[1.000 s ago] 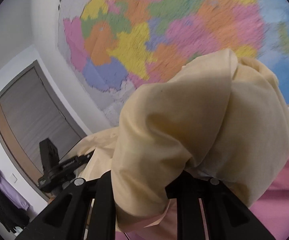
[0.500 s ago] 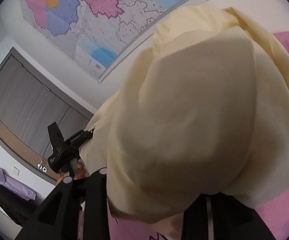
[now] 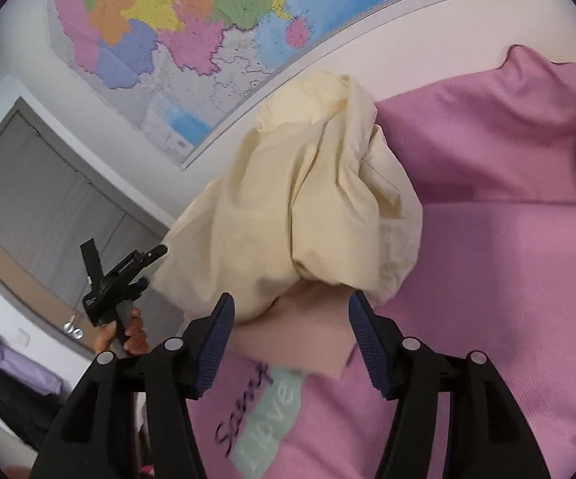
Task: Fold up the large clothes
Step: 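Carry the bundled jacket with both grippers onto the folded tan garment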
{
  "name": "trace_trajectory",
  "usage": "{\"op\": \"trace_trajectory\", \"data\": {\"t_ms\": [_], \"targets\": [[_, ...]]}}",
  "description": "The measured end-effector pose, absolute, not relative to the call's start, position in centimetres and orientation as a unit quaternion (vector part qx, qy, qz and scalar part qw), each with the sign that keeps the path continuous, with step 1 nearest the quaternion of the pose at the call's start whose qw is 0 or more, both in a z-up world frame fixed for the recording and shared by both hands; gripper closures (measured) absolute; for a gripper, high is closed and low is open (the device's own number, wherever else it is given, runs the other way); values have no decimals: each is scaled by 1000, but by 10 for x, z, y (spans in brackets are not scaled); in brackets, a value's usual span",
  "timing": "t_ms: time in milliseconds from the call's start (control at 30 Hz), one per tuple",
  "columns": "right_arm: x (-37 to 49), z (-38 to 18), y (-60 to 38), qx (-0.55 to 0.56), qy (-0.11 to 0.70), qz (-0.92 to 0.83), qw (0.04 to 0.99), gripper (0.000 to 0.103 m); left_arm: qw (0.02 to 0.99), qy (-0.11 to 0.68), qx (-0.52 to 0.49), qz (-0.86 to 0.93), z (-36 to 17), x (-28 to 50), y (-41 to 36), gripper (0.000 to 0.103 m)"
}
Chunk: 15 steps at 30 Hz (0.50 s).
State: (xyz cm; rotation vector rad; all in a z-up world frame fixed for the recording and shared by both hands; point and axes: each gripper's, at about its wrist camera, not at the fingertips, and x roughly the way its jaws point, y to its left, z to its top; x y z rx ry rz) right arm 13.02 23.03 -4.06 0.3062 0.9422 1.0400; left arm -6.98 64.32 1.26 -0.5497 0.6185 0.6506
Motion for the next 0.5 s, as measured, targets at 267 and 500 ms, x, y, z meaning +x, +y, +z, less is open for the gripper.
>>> {"op": "trace_trajectory", "data": {"t_ms": [267, 500], "targets": [[121, 16, 235, 42, 334, 465, 819, 58, 881, 263, -218, 328, 38, -88, 599, 25], [156, 11, 289, 14, 364, 418, 833, 47, 915, 259, -153, 270, 50, -68, 536, 15]]}}
